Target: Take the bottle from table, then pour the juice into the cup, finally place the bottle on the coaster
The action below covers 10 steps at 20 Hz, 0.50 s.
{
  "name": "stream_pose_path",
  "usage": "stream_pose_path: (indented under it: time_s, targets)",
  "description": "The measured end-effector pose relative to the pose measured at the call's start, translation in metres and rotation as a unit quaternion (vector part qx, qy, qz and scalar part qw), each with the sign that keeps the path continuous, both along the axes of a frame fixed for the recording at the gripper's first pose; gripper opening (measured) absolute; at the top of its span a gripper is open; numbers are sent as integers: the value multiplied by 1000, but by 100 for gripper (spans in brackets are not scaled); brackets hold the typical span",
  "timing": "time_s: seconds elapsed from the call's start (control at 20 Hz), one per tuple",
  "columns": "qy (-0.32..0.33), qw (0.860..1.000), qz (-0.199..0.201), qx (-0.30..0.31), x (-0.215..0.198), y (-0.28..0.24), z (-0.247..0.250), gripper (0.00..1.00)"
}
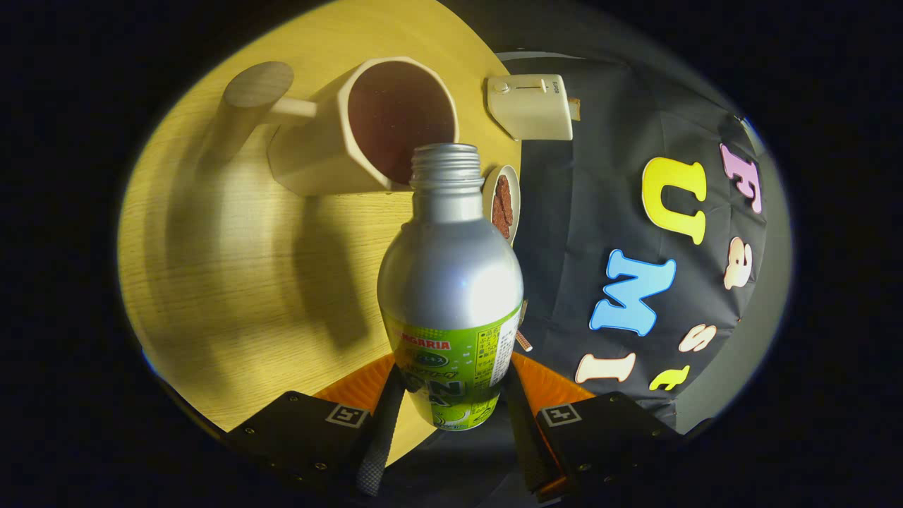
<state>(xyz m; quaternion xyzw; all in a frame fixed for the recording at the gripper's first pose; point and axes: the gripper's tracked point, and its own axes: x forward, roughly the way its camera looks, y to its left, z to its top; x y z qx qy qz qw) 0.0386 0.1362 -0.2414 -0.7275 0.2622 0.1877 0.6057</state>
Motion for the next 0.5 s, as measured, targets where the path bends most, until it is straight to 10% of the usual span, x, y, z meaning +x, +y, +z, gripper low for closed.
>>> stream_pose_path:
  time_s: [0.5]
  targets:
    - [1,999,19,-40,3,3,10,74]
